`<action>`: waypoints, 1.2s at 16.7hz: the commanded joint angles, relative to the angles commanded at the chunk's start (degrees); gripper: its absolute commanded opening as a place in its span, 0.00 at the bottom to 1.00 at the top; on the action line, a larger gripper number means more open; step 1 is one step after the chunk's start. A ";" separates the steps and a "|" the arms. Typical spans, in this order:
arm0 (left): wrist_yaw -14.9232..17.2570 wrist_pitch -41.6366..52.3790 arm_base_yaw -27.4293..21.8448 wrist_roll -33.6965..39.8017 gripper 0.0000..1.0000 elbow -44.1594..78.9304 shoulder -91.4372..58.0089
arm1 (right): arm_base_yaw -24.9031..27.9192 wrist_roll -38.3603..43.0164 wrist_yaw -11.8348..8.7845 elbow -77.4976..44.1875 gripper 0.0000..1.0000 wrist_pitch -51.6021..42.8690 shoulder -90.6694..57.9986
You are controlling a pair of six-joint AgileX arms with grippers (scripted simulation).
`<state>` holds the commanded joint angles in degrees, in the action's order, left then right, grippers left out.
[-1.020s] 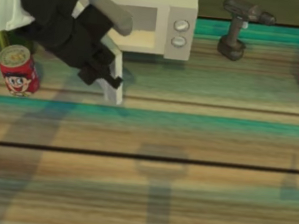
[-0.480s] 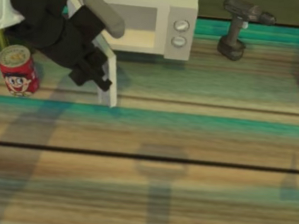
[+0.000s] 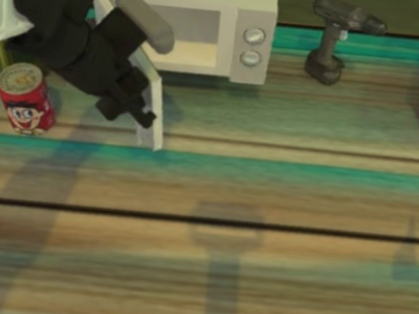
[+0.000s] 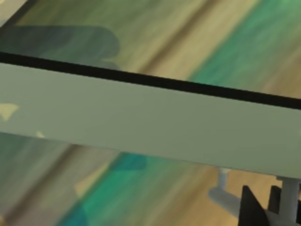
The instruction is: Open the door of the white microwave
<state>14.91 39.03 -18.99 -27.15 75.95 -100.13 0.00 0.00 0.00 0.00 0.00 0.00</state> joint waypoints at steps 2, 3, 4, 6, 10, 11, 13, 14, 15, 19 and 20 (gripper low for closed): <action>0.00 0.00 0.00 0.00 0.00 0.00 0.00 | 0.00 0.00 0.00 0.00 1.00 0.00 0.00; 0.00 0.00 0.00 0.00 0.00 0.00 0.00 | 0.00 0.00 0.00 0.00 1.00 0.00 0.00; 0.00 0.00 0.00 0.00 0.00 0.00 0.00 | 0.00 0.00 0.00 0.00 1.00 0.00 0.00; 0.00 0.00 0.00 0.00 0.00 0.00 0.00 | 0.00 0.00 0.00 0.00 1.00 0.00 0.00; 0.00 0.00 0.00 0.00 0.00 0.00 0.00 | 0.00 0.00 0.00 0.00 1.00 0.00 0.00; 0.00 0.00 0.00 0.00 0.00 0.00 0.00 | 0.00 0.00 0.00 0.00 1.00 0.00 0.00; 0.22 0.05 -0.20 0.13 0.00 -0.19 -0.10 | 0.00 0.00 0.00 0.00 1.00 0.00 0.00; 0.30 0.08 -0.15 -0.06 0.00 -0.16 -0.08 | 0.00 0.00 0.00 0.00 1.00 0.00 0.00; 0.59 0.25 0.09 -0.75 0.00 -0.10 -0.02 | 0.00 0.00 0.00 0.00 1.00 0.00 0.00; 2.88 2.16 2.37 -6.21 0.00 -0.30 0.15 | 0.00 0.00 0.00 0.00 1.00 0.00 0.00; 3.52 2.67 3.01 -7.73 0.00 -0.40 0.25 | 0.00 0.00 0.00 0.00 1.00 0.00 0.00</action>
<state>18.44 41.70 -15.98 -34.88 75.56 -99.88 0.00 0.00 0.00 0.00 0.00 0.00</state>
